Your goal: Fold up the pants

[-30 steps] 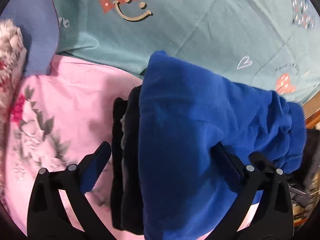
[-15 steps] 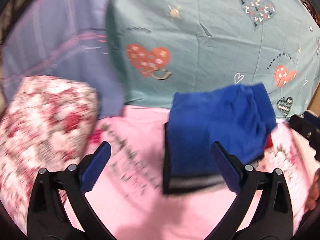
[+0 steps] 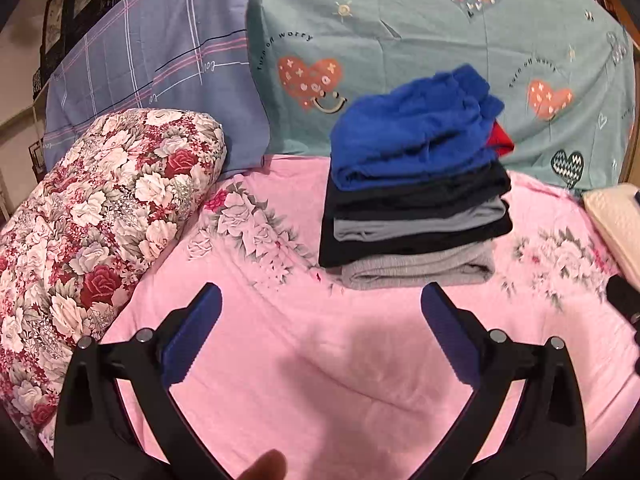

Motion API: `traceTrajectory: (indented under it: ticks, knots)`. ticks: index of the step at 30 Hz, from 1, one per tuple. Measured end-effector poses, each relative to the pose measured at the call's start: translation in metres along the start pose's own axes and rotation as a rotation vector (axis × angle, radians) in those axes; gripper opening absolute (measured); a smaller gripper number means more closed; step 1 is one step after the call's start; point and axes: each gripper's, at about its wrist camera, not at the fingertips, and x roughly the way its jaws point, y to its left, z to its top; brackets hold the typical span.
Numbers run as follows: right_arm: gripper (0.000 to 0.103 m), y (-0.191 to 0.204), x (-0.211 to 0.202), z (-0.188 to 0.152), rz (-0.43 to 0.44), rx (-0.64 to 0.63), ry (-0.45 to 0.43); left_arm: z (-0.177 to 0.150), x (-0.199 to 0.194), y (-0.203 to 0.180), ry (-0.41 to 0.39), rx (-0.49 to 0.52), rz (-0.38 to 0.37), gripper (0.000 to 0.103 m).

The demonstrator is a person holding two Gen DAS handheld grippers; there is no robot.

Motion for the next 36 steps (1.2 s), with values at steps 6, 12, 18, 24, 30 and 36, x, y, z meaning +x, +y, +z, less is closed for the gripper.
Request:
traceTrajectory:
  ticks: [6,12,18,24,30,36]
  knots:
    - [0.102,-0.003,0.006,-0.021,-0.009,-0.017,-0.019,-0.019,0.019,-0.011,0.018,0.024,-0.004,0.101]
    - [0.102,-0.007,0.018,-0.031,-0.016,-0.007,0.037,-0.025,0.03,-0.012,0.053,0.037,-0.001,0.101]
    - [0.102,-0.005,0.017,-0.032,-0.001,-0.007,0.05,-0.025,0.029,-0.008,0.052,0.021,-0.003,0.101]
    - [0.102,-0.002,0.016,-0.034,0.01,-0.021,0.059,-0.025,0.029,-0.007,0.056,0.01,0.002,0.101]
    - [0.102,-0.003,0.018,-0.035,0.016,-0.017,0.07,-0.026,0.029,-0.008,0.059,0.01,0.005,0.101]
    - [0.102,-0.001,0.017,-0.035,0.023,-0.025,0.072,-0.026,0.029,-0.007,0.063,0.008,0.0,0.101]
